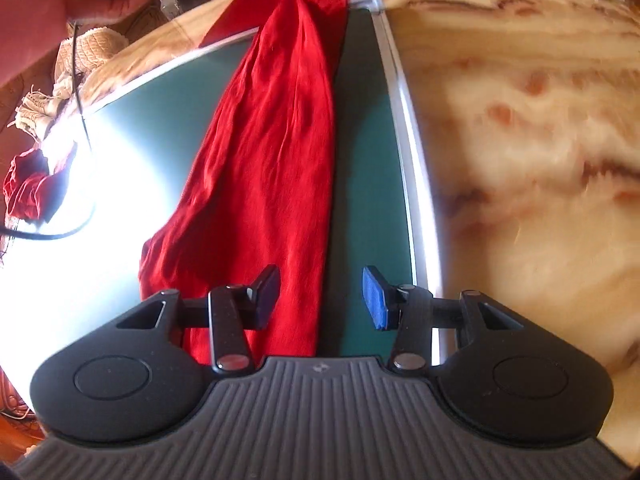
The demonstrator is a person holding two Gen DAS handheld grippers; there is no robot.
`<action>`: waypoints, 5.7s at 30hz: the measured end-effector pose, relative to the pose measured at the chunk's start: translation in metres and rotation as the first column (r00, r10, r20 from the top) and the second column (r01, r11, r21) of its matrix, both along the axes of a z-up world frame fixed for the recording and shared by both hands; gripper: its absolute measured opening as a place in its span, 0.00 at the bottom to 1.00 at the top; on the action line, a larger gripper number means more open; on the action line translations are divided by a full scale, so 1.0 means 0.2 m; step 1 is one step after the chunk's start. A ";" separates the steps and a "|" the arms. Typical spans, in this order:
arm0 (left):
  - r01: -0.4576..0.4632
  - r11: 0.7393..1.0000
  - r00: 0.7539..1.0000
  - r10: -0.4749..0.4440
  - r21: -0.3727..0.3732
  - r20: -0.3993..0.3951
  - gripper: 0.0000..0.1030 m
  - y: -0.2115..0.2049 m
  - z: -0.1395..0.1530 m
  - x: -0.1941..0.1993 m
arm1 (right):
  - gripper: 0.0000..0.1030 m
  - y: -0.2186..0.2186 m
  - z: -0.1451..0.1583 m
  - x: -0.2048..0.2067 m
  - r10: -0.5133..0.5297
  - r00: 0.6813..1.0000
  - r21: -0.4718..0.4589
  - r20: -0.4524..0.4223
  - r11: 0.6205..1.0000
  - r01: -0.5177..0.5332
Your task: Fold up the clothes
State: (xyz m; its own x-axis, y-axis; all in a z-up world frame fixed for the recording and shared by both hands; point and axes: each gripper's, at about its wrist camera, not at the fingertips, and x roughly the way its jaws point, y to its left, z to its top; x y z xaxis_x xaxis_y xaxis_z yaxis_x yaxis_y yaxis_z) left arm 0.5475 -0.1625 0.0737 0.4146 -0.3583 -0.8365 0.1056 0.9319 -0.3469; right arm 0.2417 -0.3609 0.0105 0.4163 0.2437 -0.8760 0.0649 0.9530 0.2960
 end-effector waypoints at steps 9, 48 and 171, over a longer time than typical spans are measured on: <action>-0.170 0.985 0.985 0.170 -0.006 -0.017 0.61 0.44 0.01 -0.02 | 0.51 0.17 0.23 0.65 0.270 0.927 -0.195 0.259 0.955 -0.224; 0.083 0.996 0.974 -0.084 -0.014 -0.210 0.70 0.39 -0.39 -0.86 | 0.05 -0.11 -0.20 2.29 -0.011 0.997 0.079 0.078 0.997 0.004; 0.174 0.985 0.969 -0.172 -0.008 -0.178 0.36 0.31 -0.36 -1.10 | 0.28 0.57 -0.01 1.85 0.359 0.933 -0.248 0.007 0.905 -0.346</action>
State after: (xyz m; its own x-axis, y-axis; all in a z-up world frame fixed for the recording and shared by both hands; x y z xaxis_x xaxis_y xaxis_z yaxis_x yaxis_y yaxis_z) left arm 0.3282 -0.1013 0.0014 0.1919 -0.4049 -0.8940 0.2029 0.9076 -0.3675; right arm 0.6114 -0.2471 0.0087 0.3877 0.1693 -0.9061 -0.2977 0.9533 0.0507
